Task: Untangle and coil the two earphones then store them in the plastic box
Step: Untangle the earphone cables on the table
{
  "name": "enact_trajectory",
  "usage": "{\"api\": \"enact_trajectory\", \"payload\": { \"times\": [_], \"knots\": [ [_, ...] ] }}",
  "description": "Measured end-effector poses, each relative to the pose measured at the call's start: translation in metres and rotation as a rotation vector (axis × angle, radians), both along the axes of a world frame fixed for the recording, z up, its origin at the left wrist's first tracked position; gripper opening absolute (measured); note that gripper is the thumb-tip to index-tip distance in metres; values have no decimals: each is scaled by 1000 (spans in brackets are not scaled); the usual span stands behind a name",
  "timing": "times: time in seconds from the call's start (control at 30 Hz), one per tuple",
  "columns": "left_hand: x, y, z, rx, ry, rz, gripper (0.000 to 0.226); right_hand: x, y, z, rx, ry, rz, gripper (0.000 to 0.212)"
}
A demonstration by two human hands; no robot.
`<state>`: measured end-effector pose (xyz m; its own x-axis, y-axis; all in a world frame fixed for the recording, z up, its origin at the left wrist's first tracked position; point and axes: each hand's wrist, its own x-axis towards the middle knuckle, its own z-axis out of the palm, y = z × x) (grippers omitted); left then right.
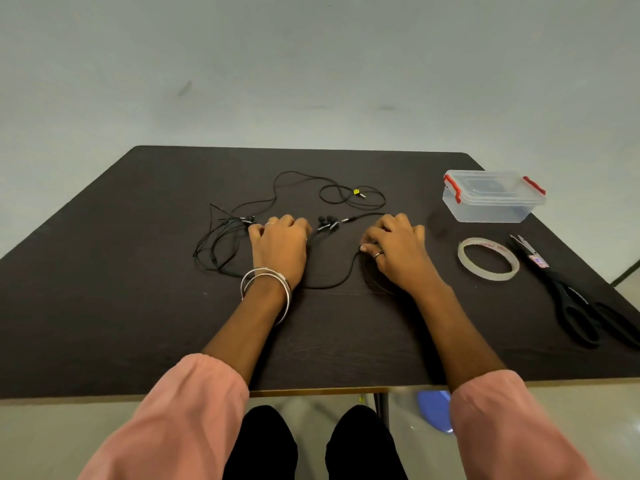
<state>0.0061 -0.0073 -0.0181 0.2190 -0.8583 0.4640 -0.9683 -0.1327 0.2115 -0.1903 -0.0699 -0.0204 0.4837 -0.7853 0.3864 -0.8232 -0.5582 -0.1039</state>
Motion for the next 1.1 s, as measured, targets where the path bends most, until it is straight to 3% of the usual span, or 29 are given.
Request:
{"api": "enact_trajectory", "payload": {
  "times": [0.07, 0.13, 0.27, 0.37, 0.43, 0.6, 0.67, 0.77, 0.87, 1.03, 1.1],
  "knots": [
    [-1, 2, 1, -89, -1, -12, 19, 1, 2, -1, -27, 3, 19, 15],
    [-6, 2, 0, -190, 87, -179, 27, 1, 5, -1, -50, -14, 59, 10],
    [-22, 5, -1, -24, 291, -461, 52, 2, 12, 10, 83, -333, 166, 17],
    [-23, 5, 2, -63, 418, -504, 26, 1, 10, 10, 109, -484, 241, 15],
    [-22, 6, 3, -127, 477, -468, 11, 0, 9, 8, 119, -528, 258, 11],
    [-7, 6, 11, -456, 753, -150, 18, -11, 3, 13, 33, -637, 197, 15],
    [5, 6, 11, -521, 765, -45, 19, -16, 4, 17, 5, -761, 131, 14],
    [12, 7, 6, -529, 676, 21, 21, -19, 7, 20, 93, -979, 23, 12],
    [7, 11, 3, -508, 561, 28, 18, -23, 15, 24, 94, -1080, -29, 13],
    [2, 20, 6, -447, 568, -10, 13, -24, 31, 31, 362, -1378, 137, 13],
    [0, 23, 9, -421, 572, -23, 11, -23, 34, 32, 513, -1471, 228, 24]
  ]
}}
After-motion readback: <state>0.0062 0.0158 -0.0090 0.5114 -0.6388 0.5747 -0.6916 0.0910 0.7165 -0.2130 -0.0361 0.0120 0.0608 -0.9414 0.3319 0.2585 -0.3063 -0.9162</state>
